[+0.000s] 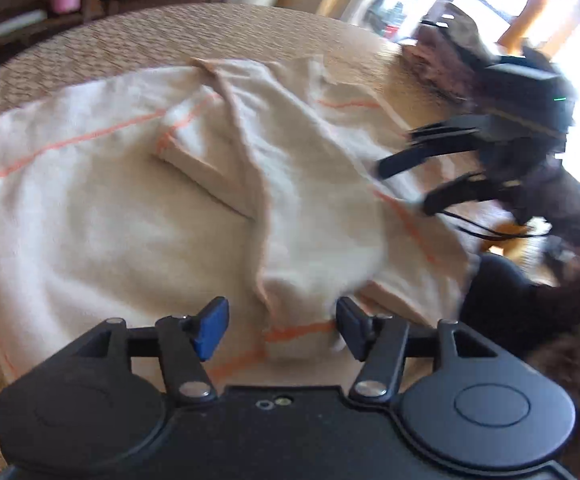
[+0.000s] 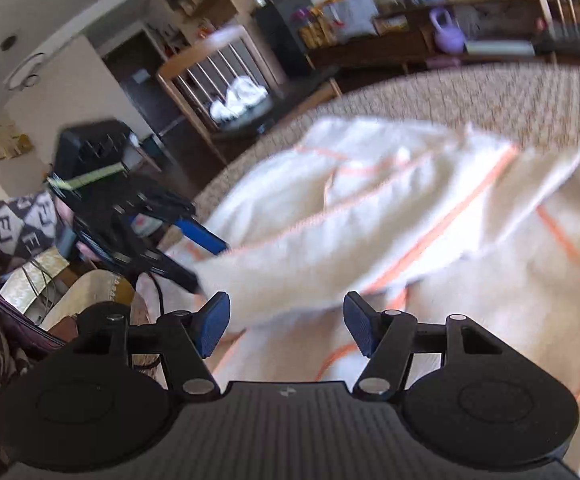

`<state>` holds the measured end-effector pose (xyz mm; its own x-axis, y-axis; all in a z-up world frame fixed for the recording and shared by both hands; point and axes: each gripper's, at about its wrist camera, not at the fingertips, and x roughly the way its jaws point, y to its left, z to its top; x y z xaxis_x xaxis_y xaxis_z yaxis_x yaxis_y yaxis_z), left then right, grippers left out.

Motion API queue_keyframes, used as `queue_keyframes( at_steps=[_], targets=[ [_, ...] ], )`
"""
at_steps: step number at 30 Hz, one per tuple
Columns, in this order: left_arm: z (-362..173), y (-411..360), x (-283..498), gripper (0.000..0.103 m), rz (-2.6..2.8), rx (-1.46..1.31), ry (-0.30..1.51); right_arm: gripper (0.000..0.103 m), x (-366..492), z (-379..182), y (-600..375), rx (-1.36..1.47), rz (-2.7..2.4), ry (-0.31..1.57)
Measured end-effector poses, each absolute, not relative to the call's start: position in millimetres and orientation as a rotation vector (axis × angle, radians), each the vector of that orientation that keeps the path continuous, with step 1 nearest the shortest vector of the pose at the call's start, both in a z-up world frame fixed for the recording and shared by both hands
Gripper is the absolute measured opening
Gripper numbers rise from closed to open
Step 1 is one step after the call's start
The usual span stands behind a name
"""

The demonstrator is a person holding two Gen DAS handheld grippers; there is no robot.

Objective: Fold clothes

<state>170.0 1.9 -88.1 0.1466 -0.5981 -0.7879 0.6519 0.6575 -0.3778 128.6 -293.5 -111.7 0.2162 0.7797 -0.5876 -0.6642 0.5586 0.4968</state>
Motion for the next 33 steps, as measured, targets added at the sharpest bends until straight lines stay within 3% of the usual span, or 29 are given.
queue_keyframes(
  at_steps=[10, 19, 25, 33],
  targets=[
    [-94, -4, 191, 0.103, -0.934, 0.073, 1.078, 0.039, 124, -146, -266, 0.336, 1.009, 1.049],
    [-113, -12, 207, 0.103, -1.035, -0.027, 1.146, 0.039, 135, -162, -263, 0.405, 0.968, 1.069],
    [-101, 1, 212, 0.103, -1.011, -0.042, 1.113, 0.026, 138, -168, -269, 0.465, 0.917, 1.075],
    [-125, -2, 224, 0.103, -0.99, -0.065, 1.17, 0.027, 139, -164, -278, 0.558, 0.952, 1.073]
  ],
)
